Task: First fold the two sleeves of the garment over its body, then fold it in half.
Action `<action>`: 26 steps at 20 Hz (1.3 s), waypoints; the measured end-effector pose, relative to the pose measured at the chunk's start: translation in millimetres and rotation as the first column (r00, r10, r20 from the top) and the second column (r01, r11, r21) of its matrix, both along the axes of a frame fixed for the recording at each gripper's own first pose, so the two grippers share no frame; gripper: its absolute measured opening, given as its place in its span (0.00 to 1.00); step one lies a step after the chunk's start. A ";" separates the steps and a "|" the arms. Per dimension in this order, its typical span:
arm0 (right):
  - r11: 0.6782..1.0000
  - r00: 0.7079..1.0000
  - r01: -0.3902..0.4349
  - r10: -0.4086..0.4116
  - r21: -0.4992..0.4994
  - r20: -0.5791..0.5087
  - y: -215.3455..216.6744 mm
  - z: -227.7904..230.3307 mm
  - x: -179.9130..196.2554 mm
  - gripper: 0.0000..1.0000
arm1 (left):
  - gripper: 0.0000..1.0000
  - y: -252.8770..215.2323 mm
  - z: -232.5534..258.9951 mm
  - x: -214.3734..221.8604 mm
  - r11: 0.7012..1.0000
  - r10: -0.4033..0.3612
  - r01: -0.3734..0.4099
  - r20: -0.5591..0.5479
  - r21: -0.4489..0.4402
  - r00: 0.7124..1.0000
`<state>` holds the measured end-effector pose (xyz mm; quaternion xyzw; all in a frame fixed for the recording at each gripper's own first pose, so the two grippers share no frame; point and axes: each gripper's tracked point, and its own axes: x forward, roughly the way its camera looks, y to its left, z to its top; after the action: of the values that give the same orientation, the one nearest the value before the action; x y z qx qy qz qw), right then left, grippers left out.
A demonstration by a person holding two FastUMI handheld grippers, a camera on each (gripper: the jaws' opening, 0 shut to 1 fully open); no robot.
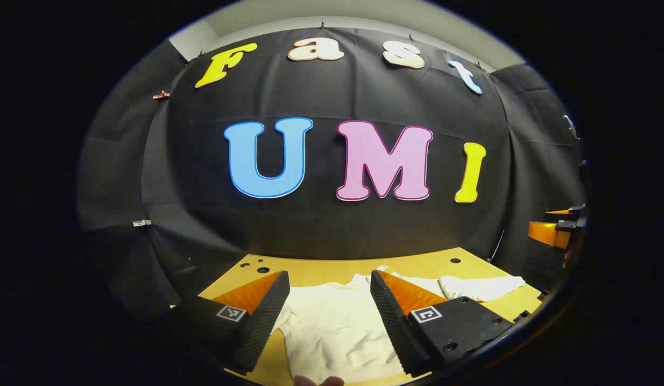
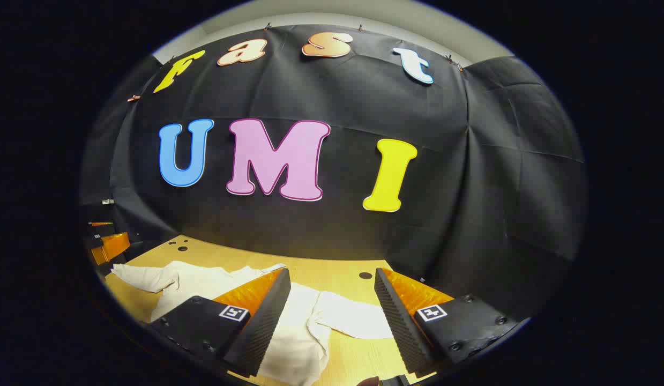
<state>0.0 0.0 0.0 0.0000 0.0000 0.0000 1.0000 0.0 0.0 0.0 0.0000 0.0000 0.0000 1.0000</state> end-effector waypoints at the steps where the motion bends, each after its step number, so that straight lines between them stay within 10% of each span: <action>1: 1.000 1.000 -0.002 0.002 0.002 -0.002 0.3 -0.7 1.2 0.98 | 0.96 -1.0 -2.0 0.7 1.000 0.000 0.000 -0.003 0.004 1.000; 16: 1.000 0.999 0.008 -0.007 0.019 -0.038 -24.2 -15.5 12.5 0.98 | 0.96 -27.1 -6.9 4.3 0.999 -0.022 0.022 -0.020 0.031 1.000; 26: 0.975 0.920 0.220 -0.192 0.045 -0.343 -171.3 -139.8 53.1 0.98 | 0.95 -51.9 -19.3 3.3 0.998 -0.004 0.008 -0.070 0.060 0.998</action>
<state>53.1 -171.3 -139.8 0.0413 0.1706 -0.1051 0.9789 3.3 -51.9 -19.3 0.0300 0.0350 -0.0030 0.9989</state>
